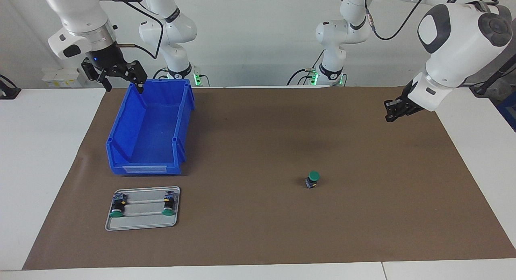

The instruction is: Place and press button with both arms

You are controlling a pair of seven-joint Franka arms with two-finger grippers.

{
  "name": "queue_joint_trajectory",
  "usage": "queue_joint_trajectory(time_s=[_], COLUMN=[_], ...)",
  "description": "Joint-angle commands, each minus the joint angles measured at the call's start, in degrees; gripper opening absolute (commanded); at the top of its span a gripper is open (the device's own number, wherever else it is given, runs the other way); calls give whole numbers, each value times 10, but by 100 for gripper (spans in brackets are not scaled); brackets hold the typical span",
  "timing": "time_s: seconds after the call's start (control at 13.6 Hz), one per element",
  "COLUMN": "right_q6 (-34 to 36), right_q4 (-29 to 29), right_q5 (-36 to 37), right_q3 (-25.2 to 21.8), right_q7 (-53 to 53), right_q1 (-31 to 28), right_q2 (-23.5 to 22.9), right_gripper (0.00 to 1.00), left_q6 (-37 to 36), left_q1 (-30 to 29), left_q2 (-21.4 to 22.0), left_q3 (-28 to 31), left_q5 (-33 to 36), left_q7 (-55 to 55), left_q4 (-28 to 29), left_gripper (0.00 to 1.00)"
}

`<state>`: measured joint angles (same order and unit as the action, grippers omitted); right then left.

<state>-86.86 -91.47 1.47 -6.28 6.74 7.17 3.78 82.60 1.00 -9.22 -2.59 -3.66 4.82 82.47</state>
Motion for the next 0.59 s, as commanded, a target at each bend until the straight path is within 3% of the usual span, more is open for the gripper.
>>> queue_joint_trajectory(time_s=[0.0,0.15,0.51], right_q6=[5,4,5], right_q4=[-6,-6,-6], right_q5=[-7,-7,-7], right_q3=[-2,-2,-2], right_q7=[-3,-2,-3], right_q1=[-3,-4,-7], right_q2=[6,6,7], right_gripper=[100,100,100], left_q6=[69,106,129], left_q1=[-6,-4,-6], left_q2=[94,118,119], left_q3=[-5,-5,-5], left_q5=[10,10,10], left_q7=[-8,-8,1], left_q4=[151,199,204], left_gripper=[33,52,89])
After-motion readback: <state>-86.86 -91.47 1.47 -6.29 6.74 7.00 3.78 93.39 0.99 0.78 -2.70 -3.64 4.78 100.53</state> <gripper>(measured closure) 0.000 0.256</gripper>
